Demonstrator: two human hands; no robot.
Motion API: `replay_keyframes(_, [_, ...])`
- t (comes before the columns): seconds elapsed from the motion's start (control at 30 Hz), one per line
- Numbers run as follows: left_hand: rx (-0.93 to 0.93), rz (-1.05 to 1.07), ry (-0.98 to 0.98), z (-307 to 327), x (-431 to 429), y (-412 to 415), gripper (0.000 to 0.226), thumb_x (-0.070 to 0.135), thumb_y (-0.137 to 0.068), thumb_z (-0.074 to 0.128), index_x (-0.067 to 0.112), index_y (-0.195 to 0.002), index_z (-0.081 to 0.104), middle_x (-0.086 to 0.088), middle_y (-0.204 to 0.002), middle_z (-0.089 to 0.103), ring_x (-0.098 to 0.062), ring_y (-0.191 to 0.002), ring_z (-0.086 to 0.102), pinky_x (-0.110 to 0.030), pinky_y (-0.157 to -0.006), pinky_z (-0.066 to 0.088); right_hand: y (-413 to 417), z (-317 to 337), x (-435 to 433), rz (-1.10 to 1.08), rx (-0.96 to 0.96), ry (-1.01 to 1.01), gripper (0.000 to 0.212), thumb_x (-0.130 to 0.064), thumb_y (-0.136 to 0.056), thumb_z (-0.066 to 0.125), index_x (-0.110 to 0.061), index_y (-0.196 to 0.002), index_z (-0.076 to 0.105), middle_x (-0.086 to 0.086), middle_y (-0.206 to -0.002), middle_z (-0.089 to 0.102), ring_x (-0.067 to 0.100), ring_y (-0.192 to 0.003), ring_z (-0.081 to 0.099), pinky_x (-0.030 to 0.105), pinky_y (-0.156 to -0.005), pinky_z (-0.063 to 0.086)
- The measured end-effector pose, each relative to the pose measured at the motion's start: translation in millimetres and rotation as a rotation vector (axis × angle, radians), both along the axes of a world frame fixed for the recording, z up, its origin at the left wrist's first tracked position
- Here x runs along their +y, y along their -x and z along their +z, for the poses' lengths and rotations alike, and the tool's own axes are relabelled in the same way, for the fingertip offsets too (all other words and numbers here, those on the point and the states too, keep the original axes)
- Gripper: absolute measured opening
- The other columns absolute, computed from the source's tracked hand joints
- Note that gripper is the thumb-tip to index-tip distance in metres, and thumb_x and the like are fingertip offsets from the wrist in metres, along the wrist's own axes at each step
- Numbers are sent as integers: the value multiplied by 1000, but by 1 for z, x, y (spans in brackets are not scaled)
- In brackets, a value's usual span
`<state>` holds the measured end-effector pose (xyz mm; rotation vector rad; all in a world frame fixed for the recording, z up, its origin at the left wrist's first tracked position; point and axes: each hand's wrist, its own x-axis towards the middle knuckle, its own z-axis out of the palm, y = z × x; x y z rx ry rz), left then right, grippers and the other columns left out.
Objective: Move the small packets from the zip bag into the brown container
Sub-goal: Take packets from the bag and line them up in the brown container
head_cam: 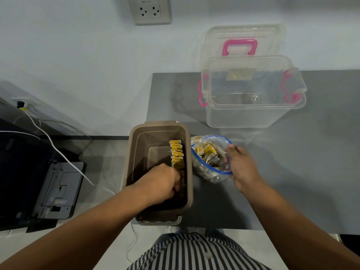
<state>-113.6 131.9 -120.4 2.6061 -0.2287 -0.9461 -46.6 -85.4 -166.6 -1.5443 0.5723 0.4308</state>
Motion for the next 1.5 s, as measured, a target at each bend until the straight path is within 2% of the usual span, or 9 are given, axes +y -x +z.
replay_keyframes(0.1, [-39, 23, 2, -1, 0, 0, 20, 15, -87, 71, 24, -105, 72, 9, -98, 70, -5, -91, 66, -24, -90, 54, 1, 0, -1, 3, -4, 9, 26, -27, -107, 46, -11, -98, 64, -1, -73, 64, 0, -52, 63, 22, -53, 51])
replay_keyframes(0.4, [-51, 66, -25, -6, 1, 4, 16, 17, -84, 71, 28, -96, 69, 12, -91, 67, -5, -87, 64, -28, -86, 56, 2, -4, -2, 12, 9, 31, 29, -32, -107, 46, -10, -109, 65, 5, -87, 71, 11, -72, 70, 35, -68, 60])
replay_keyframes(0.5, [-14, 61, -38, -8, 0, 4, 18, 12, -84, 70, 29, -87, 64, 12, -87, 64, -6, -84, 62, -26, -84, 54, 3, -4, -1, 4, 22, 30, 28, -33, -107, 47, -13, -110, 66, 10, -102, 75, 25, -92, 74, 48, -86, 61])
replay_keyframes(0.57, [3, 53, -55, -10, -2, 3, 21, 11, -84, 70, 29, -84, 60, 9, -88, 64, -8, -84, 62, -25, -81, 54, 4, -2, -1, 6, 22, 34, 28, -34, -106, 47, -14, -110, 67, 12, -104, 75, 28, -96, 74, 51, -89, 60])
replay_keyframes(0.67, [5, 34, -107, -12, -3, 2, 12, 17, -88, 69, 23, -97, 63, 1, -97, 68, -13, -88, 65, -29, -84, 56, 5, -3, -1, 8, 19, 33, 28, -33, -107, 47, -14, -111, 66, 12, -104, 75, 29, -96, 74, 50, -88, 60])
replay_keyframes(0.77, [14, 35, -149, -13, -2, 1, 20, 26, -92, 66, 18, -111, 66, -2, -104, 70, -16, -93, 67, -31, -89, 56, 5, -4, -1, -7, 14, 27, 27, -32, -107, 46, -14, -111, 66, 10, -103, 75, 24, -93, 74, 44, -84, 62])
replay_keyframes(0.97, [66, 98, -156, -15, -4, -2, 21, 28, -93, 65, 19, -112, 67, -3, -103, 70, -17, -93, 67, -30, -89, 55, 6, -6, -2, -12, 19, 27, 25, -32, -107, 47, -16, -106, 67, 9, -102, 75, 25, -94, 74, 48, -88, 61])
replay_keyframes(1.23, [115, 101, -266, -29, -13, -10, 22, 19, -93, 65, 11, -113, 67, -8, -105, 70, -21, -97, 68, -34, -93, 55, 7, -8, -1, -17, 19, 38, 27, -33, -107, 47, -15, -109, 66, 9, -102, 74, 25, -94, 73, 45, -86, 62])
replay_keyframes(1.5, [95, 60, -323, -35, -12, -6, 16, 9, -93, 62, 9, -109, 66, -10, -105, 69, -22, -95, 68, -31, -86, 57, 11, -9, -1, -21, 9, 30, 26, -34, -107, 46, -17, -110, 66, 10, -103, 75, 26, -94, 74, 47, -87, 61])
